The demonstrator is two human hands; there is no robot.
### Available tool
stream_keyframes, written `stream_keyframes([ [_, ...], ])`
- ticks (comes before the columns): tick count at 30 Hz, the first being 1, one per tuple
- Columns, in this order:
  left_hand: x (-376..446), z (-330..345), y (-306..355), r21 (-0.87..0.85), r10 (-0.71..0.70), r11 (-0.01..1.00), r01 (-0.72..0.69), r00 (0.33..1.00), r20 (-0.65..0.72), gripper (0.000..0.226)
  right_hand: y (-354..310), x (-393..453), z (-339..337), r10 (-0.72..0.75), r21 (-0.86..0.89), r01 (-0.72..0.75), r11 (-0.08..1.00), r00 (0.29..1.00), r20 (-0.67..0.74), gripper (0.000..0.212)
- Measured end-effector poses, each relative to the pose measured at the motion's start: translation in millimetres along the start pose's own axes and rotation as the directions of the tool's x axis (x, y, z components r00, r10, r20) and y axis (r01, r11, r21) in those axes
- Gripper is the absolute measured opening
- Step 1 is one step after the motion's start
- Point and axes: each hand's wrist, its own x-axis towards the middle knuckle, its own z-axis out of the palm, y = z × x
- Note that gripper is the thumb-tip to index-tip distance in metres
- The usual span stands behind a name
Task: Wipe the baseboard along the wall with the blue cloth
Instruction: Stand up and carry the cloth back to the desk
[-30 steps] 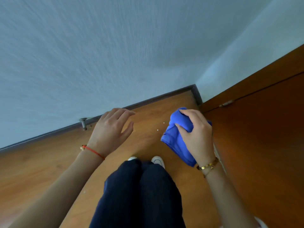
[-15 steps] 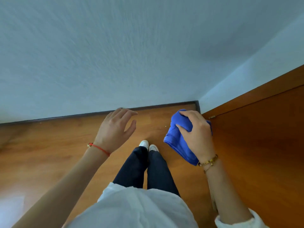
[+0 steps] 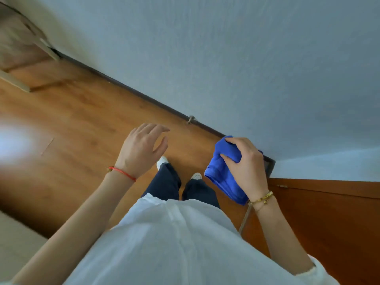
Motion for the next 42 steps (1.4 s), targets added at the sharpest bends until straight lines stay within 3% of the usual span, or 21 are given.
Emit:
stream_keyframes([
  [7,-77.1,-42.1,-59.5,0.022,-0.251,0.966,0.257,0.956,-0.149,0.027,-69.5,27.1,57.0,-0.198,0.000,0.201,0.980,0.964,0.179,0.029],
  [17,-196.9,-146.0,-209.3,-0.002,-0.576,0.800,0.600,0.767,-0.282,0.023,-241.8,62.3,227.5,-0.443,0.116,0.430,0.895,0.829,0.341,0.031],
  [31,-305.9,-257.0,-381.0,-0.111,-0.772,0.561,0.820,0.470,-0.429,0.025,-469.8,85.3,435.9,-0.676,0.313,0.617,0.722,0.533,0.509,0.024],
  [36,-313.8,-292.7,-469.4,-0.153,-0.811,0.494,0.856,0.390,-0.436,0.027,-545.8,120.2,518.2,-0.688,0.348,0.616,0.707,0.484,0.540,0.024],
  [42,-297.8,-368.3,-596.7,-0.143,-0.807,0.465,0.874,0.352,-0.475,0.026,-666.9,184.0,614.7,-0.718,0.371,0.644,0.669,0.433,0.544,0.025],
])
